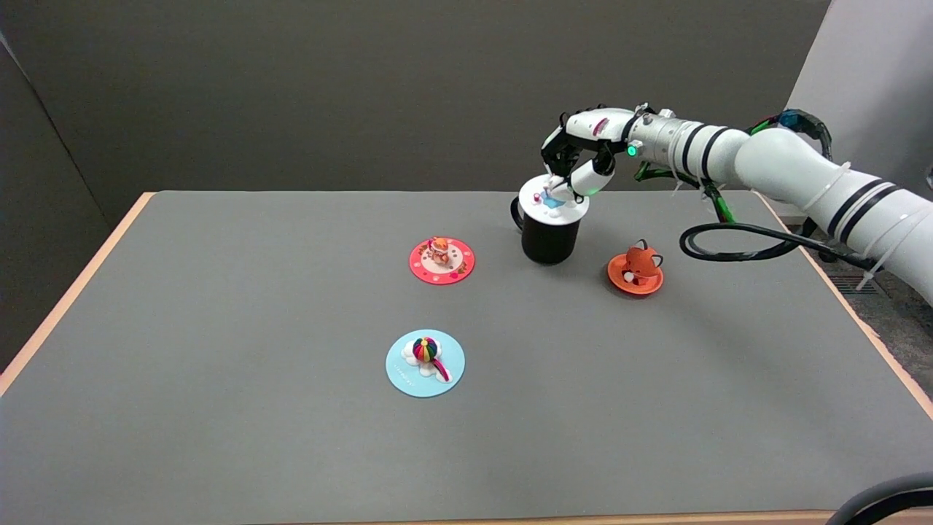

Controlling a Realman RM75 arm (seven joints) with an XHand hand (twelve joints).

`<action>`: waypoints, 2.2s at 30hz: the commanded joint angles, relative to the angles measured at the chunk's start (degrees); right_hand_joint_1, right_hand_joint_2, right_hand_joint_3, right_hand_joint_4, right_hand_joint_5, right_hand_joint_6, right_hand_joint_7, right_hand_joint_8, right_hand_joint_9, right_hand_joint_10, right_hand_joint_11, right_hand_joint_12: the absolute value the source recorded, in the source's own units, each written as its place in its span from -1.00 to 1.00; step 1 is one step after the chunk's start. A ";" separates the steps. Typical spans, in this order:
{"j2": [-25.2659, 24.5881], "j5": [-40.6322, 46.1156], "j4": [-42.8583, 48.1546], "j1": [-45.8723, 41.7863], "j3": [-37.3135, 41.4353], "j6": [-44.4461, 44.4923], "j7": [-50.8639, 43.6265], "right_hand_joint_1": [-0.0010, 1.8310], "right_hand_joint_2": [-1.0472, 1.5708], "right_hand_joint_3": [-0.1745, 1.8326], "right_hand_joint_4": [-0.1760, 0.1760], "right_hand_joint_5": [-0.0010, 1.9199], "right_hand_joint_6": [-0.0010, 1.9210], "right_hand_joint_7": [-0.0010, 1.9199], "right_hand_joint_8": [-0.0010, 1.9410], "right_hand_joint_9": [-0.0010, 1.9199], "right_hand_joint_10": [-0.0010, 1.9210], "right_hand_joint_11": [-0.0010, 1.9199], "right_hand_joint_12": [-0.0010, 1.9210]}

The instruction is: Place the white cup lid onto the cup.

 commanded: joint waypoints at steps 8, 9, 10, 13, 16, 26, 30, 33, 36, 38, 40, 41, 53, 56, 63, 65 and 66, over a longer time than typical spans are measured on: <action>-2.41 1.51 7.03 6.72 -7.65 0.01 1.34 0.04 0.51 -0.24 1.00 -0.15 0.44 -0.01 -0.66 -0.16 -0.74 -0.47 -0.73; -2.41 1.51 7.19 6.79 -7.65 0.09 1.34 0.04 0.51 -0.24 1.00 -0.15 0.45 -0.01 -0.66 -0.16 -0.74 -0.47 -0.73; -2.41 1.51 7.34 6.79 -7.65 0.16 1.34 0.04 0.51 -0.24 1.00 -0.15 0.44 -0.01 -0.66 -0.16 -0.74 -0.47 -0.73; -2.41 1.51 7.42 6.71 -7.65 0.24 1.34 0.04 0.51 -0.24 1.00 -0.15 0.44 -0.02 -0.66 -0.15 -0.75 -0.47 -0.73; -2.41 1.51 7.74 6.71 -7.65 0.32 1.34 0.04 0.51 -0.25 1.00 -0.15 0.44 -0.02 -0.66 -0.15 -0.75 -0.47 -0.73; -2.41 1.51 7.90 6.55 -8.22 0.32 1.34 0.04 0.51 -0.25 1.00 -0.15 0.45 -0.03 -0.66 -0.16 -0.74 -0.47 -0.73; -2.33 2.15 7.74 6.39 -8.77 0.56 1.34 0.04 0.51 -0.25 1.00 -0.16 0.45 -0.03 -0.67 -0.15 -0.74 -0.47 -0.73; -2.33 2.15 7.74 6.31 -8.93 0.56 1.34 0.03 0.51 -0.25 1.00 -0.16 0.46 -0.03 -0.67 -0.15 -0.74 -0.47 -0.73; -2.33 2.15 7.74 6.31 -8.93 0.64 1.34 0.03 0.52 -0.25 1.00 -0.17 0.47 -0.03 -0.67 -0.16 -0.74 -0.47 -0.73; -2.33 2.15 7.74 6.31 -8.93 0.72 1.34 0.03 0.52 -0.25 1.00 -0.17 0.46 -0.03 -0.67 -0.16 -0.74 -0.47 -0.73; -2.34 2.15 7.74 6.31 -8.93 0.72 1.34 0.03 0.52 -0.25 1.00 -0.17 0.46 -0.03 -0.67 -0.16 -0.74 -0.47 -0.73; -2.41 2.15 7.74 6.31 -8.93 0.72 1.34 0.03 0.52 -0.25 1.00 -0.17 0.47 -0.03 -0.67 -0.16 -0.74 -0.47 -0.73; -2.41 2.15 7.50 6.31 -9.01 0.72 1.34 0.03 0.52 -0.26 1.00 -0.17 0.47 -0.03 -0.67 -0.16 -0.74 -0.47 -0.73; -2.41 2.15 7.42 6.23 -9.01 0.98 1.34 0.02 0.53 -0.26 1.00 -0.18 0.48 -0.04 -0.67 -0.16 -0.74 -0.47 -0.73; -2.41 2.15 7.42 6.07 -9.01 1.28 1.34 0.02 0.55 -0.33 1.00 -0.18 0.45 -0.04 -0.68 -0.17 -0.75 -0.47 -0.73; -2.41 2.15 7.42 6.07 -9.01 1.29 1.35 0.02 0.55 -0.33 1.00 -0.18 0.44 -0.04 -0.69 -0.17 -0.75 -0.47 -0.73; -2.41 2.15 7.42 6.06 -9.01 1.37 1.42 0.02 0.55 -0.33 1.00 -0.17 0.44 -0.04 -0.69 -0.17 -0.75 -0.47 -0.73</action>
